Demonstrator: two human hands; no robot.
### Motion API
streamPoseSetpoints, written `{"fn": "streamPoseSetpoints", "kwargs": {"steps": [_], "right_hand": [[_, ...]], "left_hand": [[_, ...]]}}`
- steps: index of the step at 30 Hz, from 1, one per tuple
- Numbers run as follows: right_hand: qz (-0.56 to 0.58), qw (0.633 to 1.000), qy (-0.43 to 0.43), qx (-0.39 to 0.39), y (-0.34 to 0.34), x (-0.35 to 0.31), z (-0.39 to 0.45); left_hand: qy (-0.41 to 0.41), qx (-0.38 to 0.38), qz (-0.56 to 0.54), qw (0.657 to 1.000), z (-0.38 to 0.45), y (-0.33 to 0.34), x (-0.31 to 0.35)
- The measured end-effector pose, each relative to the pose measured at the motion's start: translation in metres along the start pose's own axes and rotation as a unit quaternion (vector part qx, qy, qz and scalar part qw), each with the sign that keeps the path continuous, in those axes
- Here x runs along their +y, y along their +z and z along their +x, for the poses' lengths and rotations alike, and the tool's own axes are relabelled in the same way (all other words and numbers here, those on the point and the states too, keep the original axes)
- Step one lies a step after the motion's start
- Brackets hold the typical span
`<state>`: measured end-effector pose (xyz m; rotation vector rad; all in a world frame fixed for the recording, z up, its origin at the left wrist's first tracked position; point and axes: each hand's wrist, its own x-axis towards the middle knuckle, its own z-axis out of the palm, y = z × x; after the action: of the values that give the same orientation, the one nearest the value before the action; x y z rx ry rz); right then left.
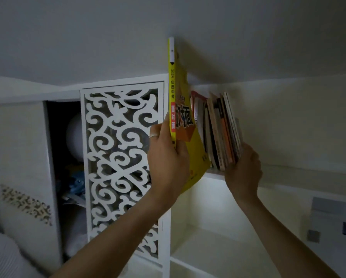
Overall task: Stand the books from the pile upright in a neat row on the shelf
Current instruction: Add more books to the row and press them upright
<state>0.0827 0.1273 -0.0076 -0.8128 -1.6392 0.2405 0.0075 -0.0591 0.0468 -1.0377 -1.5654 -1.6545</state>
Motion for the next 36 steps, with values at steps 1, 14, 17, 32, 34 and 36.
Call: {"fn": "streamPoseSetpoints", "kwargs": {"steps": [1, 14, 17, 32, 34, 36], "right_hand": [[0.01, 1.0, 0.001, 0.019, 0.002, -0.006, 0.0], [-0.094, 0.976, -0.192, 0.039, 0.074, -0.075, 0.002], [-0.116, 0.979, -0.164, 0.046, 0.1, -0.08, 0.012], [-0.177, 0.973, -0.102, 0.106, 0.153, -0.086, 0.026], [-0.176, 0.973, -0.101, 0.11, 0.155, -0.086, 0.026], [-0.17, 0.973, -0.105, 0.113, 0.157, -0.085, 0.027]], "left_hand": [[-0.005, 0.003, 0.005, 1.0, 0.003, -0.005, -0.006], [-0.003, -0.021, 0.048, 0.999, 0.032, -0.044, -0.068], [0.013, -0.034, 0.029, 0.999, 0.034, -0.051, -0.079], [0.062, -0.037, 0.033, 0.997, 0.027, -0.05, -0.095], [0.06, -0.036, 0.036, 0.997, 0.027, -0.049, -0.094], [0.06, -0.035, 0.04, 0.997, 0.026, -0.048, -0.093]]}}
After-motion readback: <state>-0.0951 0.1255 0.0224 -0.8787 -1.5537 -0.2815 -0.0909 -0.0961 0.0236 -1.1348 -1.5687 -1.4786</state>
